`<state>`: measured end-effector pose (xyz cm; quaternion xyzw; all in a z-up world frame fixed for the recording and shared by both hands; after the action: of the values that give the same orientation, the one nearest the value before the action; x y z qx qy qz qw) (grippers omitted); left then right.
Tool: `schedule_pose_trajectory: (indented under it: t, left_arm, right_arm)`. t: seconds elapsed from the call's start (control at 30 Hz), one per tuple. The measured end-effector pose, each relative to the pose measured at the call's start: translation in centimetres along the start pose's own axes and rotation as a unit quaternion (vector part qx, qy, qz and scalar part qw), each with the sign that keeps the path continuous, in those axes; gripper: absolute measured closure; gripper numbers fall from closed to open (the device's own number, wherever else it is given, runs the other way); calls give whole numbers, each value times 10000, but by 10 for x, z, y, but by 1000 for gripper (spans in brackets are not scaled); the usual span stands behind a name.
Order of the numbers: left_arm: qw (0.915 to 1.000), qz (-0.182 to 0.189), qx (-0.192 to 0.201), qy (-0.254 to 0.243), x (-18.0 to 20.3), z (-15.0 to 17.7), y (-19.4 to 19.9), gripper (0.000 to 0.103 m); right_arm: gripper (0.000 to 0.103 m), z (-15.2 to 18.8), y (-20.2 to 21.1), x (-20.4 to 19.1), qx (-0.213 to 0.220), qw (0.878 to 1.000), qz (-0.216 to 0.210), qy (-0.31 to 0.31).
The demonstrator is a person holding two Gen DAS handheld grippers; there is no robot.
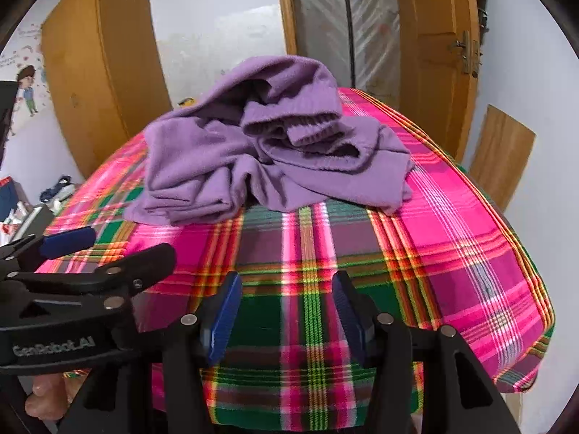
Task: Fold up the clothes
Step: 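Move both tools toward the crumpled purple sweater on the bed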
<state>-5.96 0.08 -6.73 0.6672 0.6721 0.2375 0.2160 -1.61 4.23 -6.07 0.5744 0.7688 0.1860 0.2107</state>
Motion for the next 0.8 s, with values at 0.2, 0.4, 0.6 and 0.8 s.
schedule_pose_trajectory:
  t: [0.2, 0.4, 0.6, 0.8]
  left_arm:
    - [10000, 36, -78, 50, 1, 7, -2, 1]
    - [9997, 85, -207, 73, 0, 8, -6, 1]
    - [9998, 46, -191, 89, -1, 8, -6, 1]
    - [9998, 18, -171, 130, -1, 7, -6, 1]
  right_arm:
    - [51, 14, -7, 11, -91, 9998, 23, -185]
    - [51, 21, -8, 16, -171, 9996, 180, -132]
    - [51, 27, -6, 13, -157, 9994, 278, -141]
    - [51, 25, -2, 14, -149, 9994, 285, -98]
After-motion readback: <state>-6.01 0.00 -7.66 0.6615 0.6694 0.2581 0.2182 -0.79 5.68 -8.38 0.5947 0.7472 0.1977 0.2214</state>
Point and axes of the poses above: each gripper's, at about its wrist camera, not at the fingertips, and y roughly against the way its jaws point, x to its right, z to its underside, the point moved 9 cm from there along -y, roughly the way its jaws point, and after that the axes turned 11 degrees about x, right-handed, at the moved point
